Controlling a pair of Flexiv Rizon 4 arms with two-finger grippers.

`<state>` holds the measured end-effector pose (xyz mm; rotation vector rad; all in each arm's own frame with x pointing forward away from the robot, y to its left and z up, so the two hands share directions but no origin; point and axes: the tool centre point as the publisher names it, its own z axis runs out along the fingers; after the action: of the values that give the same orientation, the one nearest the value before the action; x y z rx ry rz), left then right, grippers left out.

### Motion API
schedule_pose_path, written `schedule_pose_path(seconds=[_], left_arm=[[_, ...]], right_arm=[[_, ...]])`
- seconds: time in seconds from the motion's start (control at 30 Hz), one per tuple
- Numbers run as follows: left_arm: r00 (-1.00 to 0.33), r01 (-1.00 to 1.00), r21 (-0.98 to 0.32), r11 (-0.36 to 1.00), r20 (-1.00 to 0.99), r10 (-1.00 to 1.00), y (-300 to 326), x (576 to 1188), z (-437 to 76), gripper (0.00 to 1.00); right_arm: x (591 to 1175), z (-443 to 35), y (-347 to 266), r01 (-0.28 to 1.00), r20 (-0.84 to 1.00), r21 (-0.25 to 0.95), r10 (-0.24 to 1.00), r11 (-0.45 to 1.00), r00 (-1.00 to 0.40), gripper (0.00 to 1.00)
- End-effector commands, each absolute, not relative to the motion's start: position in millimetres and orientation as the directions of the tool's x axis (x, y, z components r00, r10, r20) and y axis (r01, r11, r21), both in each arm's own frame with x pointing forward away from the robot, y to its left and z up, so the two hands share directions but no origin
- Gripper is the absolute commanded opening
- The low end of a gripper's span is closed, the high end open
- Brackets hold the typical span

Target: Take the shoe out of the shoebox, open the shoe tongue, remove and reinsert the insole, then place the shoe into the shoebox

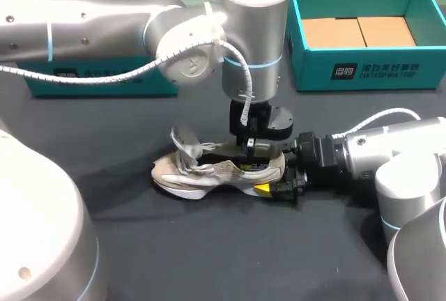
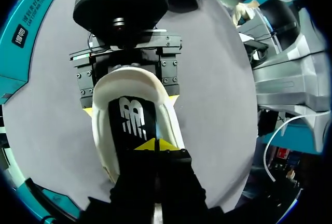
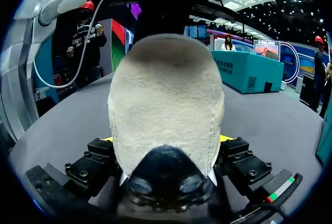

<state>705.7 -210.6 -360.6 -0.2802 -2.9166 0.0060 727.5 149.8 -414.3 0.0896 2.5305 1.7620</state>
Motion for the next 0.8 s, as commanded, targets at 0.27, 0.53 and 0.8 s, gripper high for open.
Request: schedule_pose_path(seconds=[0.27,0.53,0.8], left_arm=[[-0.957,0.153,0.003,0.988,0.249,0.148,-192,708,-375,0.0],[-0.955,0.163,0.021,0.986,0.253,0.152,-178,700,-386,0.0],[-0.957,0.151,0.013,0.988,0.252,0.143,-169,698,-391,0.0]], right_arm=[[726,-417,152,0.016,-0.012,0.936,0.08,0.351,-0.997,0.0],[726,-417,152,0.016,-0.012,0.936,0.08,0.351,-0.997,0.0],[726,-417,152,0.016,-0.012,0.936,0.08,0.351,-0.997,0.0]])
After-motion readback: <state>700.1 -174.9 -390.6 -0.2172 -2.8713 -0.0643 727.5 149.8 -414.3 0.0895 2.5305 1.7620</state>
